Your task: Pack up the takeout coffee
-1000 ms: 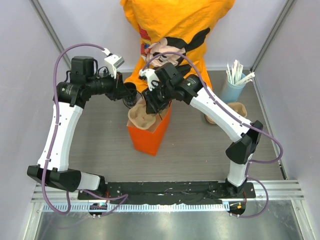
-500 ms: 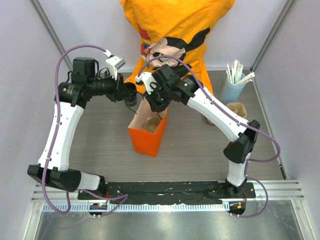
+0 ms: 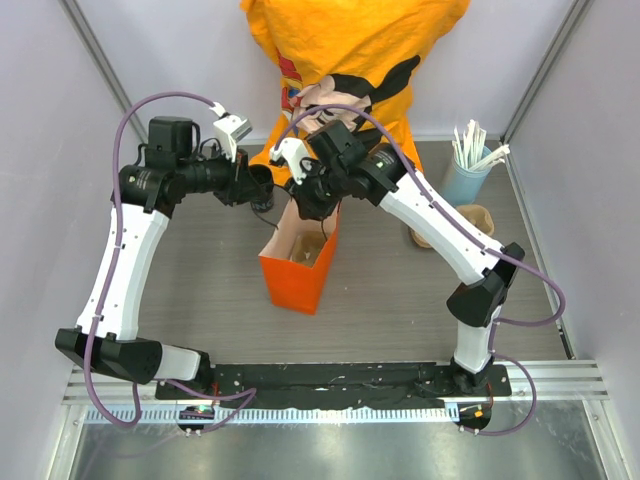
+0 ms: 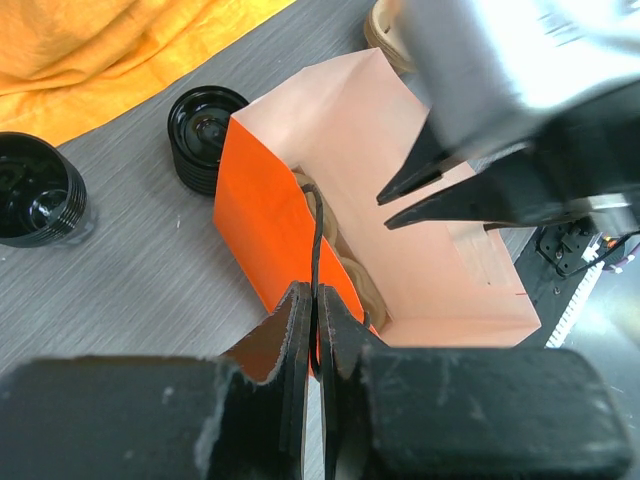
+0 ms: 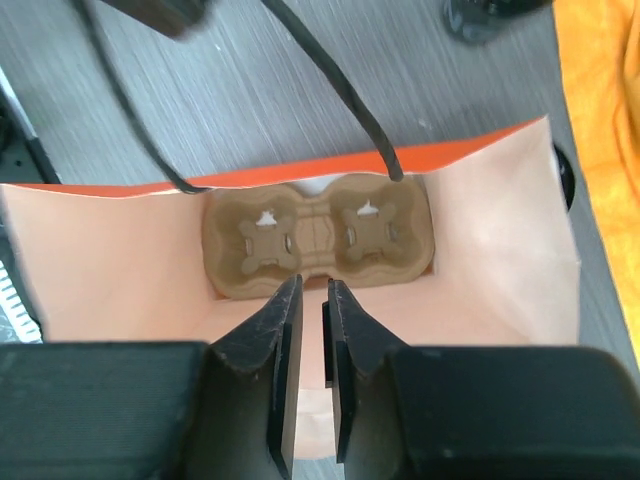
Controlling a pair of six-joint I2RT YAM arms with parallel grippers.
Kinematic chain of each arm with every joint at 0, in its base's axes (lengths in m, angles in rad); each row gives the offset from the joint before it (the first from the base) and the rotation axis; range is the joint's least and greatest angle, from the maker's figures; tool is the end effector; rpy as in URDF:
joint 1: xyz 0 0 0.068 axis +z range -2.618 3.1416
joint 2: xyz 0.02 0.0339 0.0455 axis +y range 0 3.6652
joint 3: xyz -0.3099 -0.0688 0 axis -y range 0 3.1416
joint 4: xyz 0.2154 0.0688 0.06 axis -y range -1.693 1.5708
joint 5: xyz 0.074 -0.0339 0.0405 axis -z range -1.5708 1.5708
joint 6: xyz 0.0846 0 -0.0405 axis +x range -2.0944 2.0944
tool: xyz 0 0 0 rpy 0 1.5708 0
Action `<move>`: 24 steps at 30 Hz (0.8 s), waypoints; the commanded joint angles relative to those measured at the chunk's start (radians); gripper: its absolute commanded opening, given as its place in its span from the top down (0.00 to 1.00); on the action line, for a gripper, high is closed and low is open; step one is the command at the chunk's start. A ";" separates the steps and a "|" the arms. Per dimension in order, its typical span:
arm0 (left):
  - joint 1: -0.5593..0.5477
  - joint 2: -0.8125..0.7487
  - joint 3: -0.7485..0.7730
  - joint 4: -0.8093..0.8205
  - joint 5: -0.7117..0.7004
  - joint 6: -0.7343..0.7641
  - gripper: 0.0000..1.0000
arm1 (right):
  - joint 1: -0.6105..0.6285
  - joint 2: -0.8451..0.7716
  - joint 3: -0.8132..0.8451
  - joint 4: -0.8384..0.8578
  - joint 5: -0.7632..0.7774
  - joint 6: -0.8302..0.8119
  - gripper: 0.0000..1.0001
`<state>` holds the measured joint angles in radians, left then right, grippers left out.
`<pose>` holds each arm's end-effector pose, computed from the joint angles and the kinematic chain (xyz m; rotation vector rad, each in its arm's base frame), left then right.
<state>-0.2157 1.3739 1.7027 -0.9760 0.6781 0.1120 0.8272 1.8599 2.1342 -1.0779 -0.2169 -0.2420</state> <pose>0.2382 -0.1065 0.4594 0.7169 2.0421 -0.8057 0.2629 0.3127 0.4139 -1.3214 2.0234 0.5328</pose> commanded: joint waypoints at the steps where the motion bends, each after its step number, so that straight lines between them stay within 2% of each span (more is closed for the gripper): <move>1: -0.007 -0.022 -0.003 0.022 0.023 0.008 0.90 | 0.000 -0.027 0.084 -0.007 -0.062 -0.037 0.78; 6: -0.005 -0.029 -0.005 0.017 0.017 0.011 0.88 | 0.000 -0.034 0.112 -0.008 -0.090 -0.039 0.75; 9: -0.007 -0.030 -0.003 0.019 0.015 0.011 0.81 | 0.000 -0.033 0.138 -0.023 -0.098 -0.043 0.70; 10: -0.007 -0.030 0.000 0.019 0.015 0.011 0.77 | 0.000 -0.033 0.147 -0.034 -0.102 -0.052 0.67; 11: -0.005 -0.032 0.000 0.019 0.015 0.011 0.68 | 0.000 -0.034 0.153 -0.039 -0.104 -0.059 0.61; 13: -0.007 -0.030 0.005 0.019 0.015 0.012 0.58 | 0.000 -0.044 0.167 -0.051 -0.108 -0.069 0.56; 14: -0.005 -0.030 0.005 0.017 0.014 0.014 0.55 | 0.000 -0.048 0.168 -0.051 -0.111 -0.077 0.51; 18: -0.007 -0.027 0.008 0.019 0.015 0.012 0.49 | 0.000 -0.068 0.187 -0.050 -0.121 -0.082 0.41; 24: -0.007 -0.030 0.012 0.017 0.017 0.014 0.34 | -0.002 -0.093 0.210 -0.050 -0.131 -0.092 0.21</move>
<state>-0.2176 1.3731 1.7023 -0.9779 0.6781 0.1154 0.8272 1.8458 2.2868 -1.1374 -0.3256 -0.3164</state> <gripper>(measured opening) 0.633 0.745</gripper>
